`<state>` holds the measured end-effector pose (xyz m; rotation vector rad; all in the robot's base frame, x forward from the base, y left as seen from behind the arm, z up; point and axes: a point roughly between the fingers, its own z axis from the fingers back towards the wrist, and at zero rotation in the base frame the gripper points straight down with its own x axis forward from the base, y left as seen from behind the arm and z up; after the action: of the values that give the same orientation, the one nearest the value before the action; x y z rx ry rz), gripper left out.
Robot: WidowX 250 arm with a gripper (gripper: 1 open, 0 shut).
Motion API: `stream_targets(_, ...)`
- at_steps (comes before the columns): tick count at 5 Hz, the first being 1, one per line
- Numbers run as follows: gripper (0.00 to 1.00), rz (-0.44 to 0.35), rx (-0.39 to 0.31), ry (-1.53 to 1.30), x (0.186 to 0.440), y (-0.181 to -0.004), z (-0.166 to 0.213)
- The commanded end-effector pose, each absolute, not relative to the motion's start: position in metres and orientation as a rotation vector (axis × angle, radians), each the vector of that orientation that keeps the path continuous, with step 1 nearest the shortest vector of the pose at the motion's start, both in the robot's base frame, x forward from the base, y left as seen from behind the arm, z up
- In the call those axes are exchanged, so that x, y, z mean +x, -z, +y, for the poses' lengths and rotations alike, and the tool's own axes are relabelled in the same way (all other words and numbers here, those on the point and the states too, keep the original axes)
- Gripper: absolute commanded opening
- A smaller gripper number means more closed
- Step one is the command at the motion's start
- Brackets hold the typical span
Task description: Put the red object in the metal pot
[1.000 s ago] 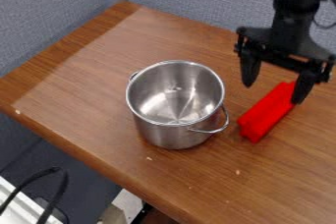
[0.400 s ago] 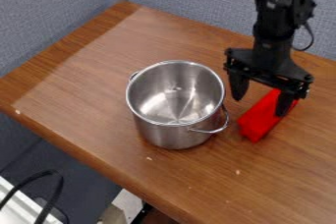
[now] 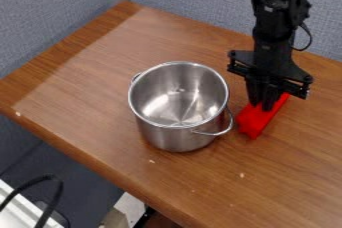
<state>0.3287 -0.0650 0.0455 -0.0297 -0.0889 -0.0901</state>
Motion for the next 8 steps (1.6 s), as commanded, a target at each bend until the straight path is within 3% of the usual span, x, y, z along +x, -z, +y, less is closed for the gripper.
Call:
stream_targets(1,0.0,-0.123,-0.041,0.131,0.338,-0.053,-0.066)
stream_targets(3,0.0,-0.12,-0.045,0.09,0.349,-0.069,-0.048)
stream_targets(5,0.0,-0.177,-0.047,0.142,0.357,-0.096,-0.06)
stream_targets(7,0.0,-0.187,-0.038,0.138,0.352,-0.058,-0.062)
stream_targets(8,0.0,-0.208,-0.035,0.137,0.348,-0.051,-0.063)
